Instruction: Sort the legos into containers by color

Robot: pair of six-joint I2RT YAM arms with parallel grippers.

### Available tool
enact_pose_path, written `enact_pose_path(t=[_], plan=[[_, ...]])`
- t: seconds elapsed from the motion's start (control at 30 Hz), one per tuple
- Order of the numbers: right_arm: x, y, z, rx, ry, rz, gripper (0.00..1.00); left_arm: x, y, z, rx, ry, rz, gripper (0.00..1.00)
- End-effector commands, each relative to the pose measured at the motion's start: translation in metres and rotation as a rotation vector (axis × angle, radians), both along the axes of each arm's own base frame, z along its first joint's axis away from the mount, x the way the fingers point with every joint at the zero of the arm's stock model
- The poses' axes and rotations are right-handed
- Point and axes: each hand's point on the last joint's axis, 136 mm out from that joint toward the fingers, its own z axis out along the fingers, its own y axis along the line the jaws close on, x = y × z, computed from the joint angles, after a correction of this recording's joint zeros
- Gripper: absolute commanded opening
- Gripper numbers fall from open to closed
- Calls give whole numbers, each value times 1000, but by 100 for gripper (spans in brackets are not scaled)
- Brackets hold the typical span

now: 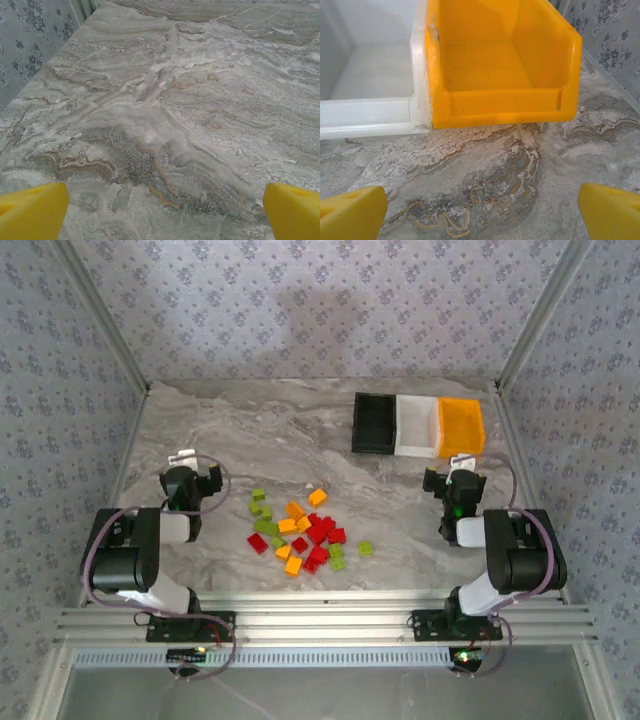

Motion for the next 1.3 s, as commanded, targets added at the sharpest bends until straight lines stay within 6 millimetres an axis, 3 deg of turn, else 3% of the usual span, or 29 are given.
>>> enact_pose_path(t=[0.0, 1.07, 1.13, 1.27], plan=[[7, 1, 11, -17, -34, 12, 100, 3, -2, 8, -1, -34, -8, 100], [7, 1, 11, -8, -35, 19, 100, 3, -2, 9, -6, -36, -12, 100], [9, 2, 16, -4, -33, 25, 100, 4, -1, 12, 0, -28, -3, 100], [9, -6, 32, -29, 21, -43, 100, 5, -1, 39, 24, 17, 14, 99]])
